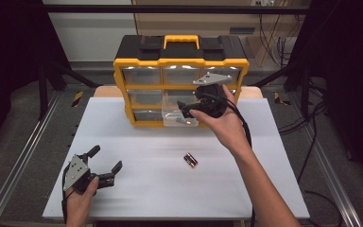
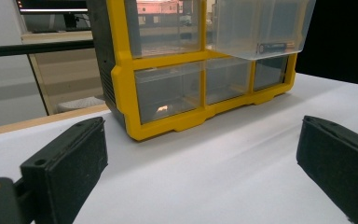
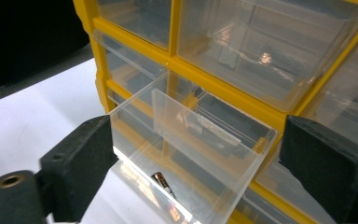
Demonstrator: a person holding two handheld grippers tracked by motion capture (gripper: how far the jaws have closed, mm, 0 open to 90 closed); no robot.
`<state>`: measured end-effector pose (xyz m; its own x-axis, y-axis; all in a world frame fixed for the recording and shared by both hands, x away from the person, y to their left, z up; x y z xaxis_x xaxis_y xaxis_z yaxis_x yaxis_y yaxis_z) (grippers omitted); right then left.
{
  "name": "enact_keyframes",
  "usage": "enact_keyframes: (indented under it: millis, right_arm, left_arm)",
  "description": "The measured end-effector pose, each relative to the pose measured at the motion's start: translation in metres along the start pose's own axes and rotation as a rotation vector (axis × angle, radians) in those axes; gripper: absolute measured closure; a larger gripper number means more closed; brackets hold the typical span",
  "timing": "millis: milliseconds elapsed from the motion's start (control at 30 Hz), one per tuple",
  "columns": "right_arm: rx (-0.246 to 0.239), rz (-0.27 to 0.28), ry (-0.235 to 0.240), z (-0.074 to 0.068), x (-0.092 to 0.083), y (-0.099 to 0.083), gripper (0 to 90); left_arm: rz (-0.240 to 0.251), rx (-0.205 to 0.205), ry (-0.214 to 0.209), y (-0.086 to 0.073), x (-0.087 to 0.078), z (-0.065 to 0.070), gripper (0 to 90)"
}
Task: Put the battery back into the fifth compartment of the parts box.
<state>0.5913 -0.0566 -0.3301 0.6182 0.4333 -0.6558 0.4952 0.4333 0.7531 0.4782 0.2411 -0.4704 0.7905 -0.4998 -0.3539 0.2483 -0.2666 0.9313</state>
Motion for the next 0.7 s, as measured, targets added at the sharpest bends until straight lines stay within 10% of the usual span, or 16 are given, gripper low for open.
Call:
enact_keyframes:
  millis: [700]
  right_arm:
    - [0.021, 0.029, -0.021, -0.01, -0.031, -0.045, 8.3]
  left_arm:
    - [0.001, 0.004, 0.006, 0.0, 0.0, 0.0, 1.7]
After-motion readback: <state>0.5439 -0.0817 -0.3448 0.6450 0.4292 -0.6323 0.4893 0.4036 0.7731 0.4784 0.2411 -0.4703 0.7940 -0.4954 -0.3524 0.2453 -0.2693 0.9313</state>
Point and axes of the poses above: each handheld gripper's, and its own axes: x roughly forward along the jaws, y roughly out of its top, z roughly to its right, the point moved 8 cm from there along x, roughly forward along the jaws, and after that the axes turned 14 degrees about -z, right-handed, at the moved point
